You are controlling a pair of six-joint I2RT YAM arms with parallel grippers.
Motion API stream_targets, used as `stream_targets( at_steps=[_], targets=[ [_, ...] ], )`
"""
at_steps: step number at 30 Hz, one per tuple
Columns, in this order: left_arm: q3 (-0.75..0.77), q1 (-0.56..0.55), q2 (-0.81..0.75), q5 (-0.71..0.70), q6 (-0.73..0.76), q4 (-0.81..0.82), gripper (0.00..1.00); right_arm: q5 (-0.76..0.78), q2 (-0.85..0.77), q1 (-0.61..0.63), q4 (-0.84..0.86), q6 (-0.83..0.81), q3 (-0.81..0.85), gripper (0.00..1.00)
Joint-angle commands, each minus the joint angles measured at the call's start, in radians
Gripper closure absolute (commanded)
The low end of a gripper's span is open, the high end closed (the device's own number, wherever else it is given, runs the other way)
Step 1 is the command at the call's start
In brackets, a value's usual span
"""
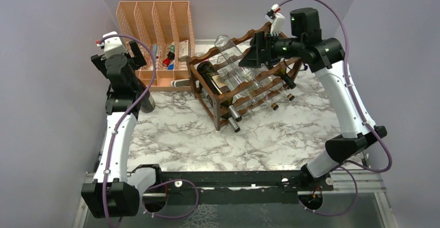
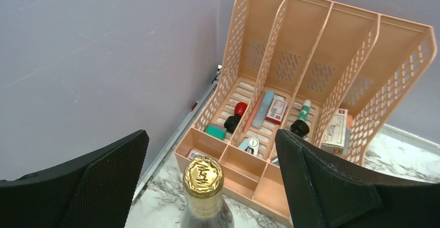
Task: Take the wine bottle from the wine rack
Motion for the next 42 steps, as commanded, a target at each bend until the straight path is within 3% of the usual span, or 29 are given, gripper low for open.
stream_targets(
  at_steps=[1, 8, 12, 22, 30, 37, 42],
  targets=[
    [0.110, 0.000, -0.061, 0.080, -0.069, -0.177, 0.01, 0.278, 0.084, 0.090, -0.116, -0.086, 0.113, 0.00],
    [0.257, -0.055, -0.102, 0.300, -0.085, -0.284, 0.01, 0.701, 0.225, 0.206, -0.198, -0.160, 0.251, 0.00],
    [0.303, -0.107, -0.101, 0.496, -0.073, -0.292, 0.01, 0.802, 0.228, 0.218, -0.162, -0.185, 0.245, 0.00],
    [0.244, -0.199, -0.094, 0.823, -0.119, -0.279, 0.01, 0.724, 0.288, 0.220, -0.077, -0.238, 0.246, 0.00],
    [0.104, -0.214, -0.169, 0.847, -0.147, -0.267, 0.01, 0.681, 0.339, 0.220, 0.006, -0.188, 0.237, 0.00],
    [0.068, -0.232, -0.182, 0.903, -0.162, -0.259, 0.01, 0.599, 0.436, 0.207, -0.062, -0.141, 0.333, 0.04],
    [0.037, -0.237, -0.184, 0.854, -0.170, -0.251, 0.01, 0.563, 0.452, 0.193, -0.048, -0.120, 0.326, 0.06]
  ],
)
